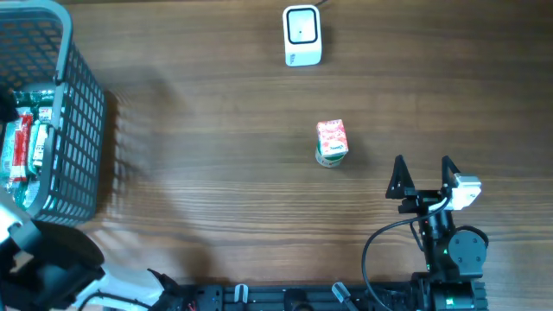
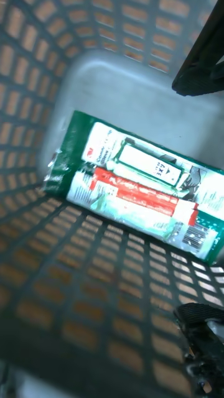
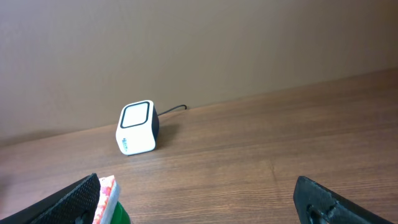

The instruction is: Scan the item barcode

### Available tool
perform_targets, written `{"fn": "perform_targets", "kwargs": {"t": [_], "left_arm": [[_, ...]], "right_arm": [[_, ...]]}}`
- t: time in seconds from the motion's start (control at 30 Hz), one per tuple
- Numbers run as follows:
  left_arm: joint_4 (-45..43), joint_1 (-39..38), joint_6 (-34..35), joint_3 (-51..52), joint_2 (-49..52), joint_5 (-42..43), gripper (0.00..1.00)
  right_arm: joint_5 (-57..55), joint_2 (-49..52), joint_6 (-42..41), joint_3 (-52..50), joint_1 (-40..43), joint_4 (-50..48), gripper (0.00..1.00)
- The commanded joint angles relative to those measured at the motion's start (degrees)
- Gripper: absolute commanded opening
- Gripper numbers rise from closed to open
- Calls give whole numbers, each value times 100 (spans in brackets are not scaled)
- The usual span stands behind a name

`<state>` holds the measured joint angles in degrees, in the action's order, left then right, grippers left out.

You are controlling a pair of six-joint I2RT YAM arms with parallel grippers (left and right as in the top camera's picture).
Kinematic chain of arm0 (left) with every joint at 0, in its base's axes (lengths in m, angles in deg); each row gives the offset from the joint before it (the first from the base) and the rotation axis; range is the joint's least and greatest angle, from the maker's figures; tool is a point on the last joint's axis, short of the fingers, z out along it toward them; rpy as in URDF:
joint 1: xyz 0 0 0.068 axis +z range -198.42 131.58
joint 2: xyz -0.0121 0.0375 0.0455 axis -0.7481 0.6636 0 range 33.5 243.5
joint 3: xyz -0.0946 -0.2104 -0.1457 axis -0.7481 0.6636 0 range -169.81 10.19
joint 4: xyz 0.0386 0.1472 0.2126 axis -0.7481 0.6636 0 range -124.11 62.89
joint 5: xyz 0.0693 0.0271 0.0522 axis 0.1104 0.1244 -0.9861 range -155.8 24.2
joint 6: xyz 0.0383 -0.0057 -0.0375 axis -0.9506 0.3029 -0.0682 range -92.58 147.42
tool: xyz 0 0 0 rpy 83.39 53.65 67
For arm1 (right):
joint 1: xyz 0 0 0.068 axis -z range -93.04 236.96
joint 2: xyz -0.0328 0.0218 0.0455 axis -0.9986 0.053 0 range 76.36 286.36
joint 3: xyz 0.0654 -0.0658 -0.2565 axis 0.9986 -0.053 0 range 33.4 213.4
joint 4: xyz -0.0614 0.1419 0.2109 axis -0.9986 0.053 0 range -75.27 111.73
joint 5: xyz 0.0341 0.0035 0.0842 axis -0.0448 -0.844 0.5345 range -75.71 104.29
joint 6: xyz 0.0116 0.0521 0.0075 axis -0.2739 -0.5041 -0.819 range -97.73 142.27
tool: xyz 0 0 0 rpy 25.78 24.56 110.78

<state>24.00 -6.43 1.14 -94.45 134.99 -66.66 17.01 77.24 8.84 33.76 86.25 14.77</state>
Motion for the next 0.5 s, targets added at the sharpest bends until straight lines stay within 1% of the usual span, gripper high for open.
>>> {"fn": "perform_targets", "kwargs": {"t": [0.0, 0.1, 0.27, 0.47], "left_arm": [[50, 31, -968, -26, 448, 190, 100], [72, 94, -1217, -26, 769, 192, 100], [92, 243, -1270, -26, 1364, 192, 100], [66, 431, -1565, -26, 1917, 264, 100]], "right_arm": [[-13, -46, -22, -7, -44, -15, 100], [-13, -46, -20, -7, -44, -15, 100], [-13, -46, -22, -7, -44, -15, 100], [-13, -46, -22, -7, -44, -15, 100]]}}
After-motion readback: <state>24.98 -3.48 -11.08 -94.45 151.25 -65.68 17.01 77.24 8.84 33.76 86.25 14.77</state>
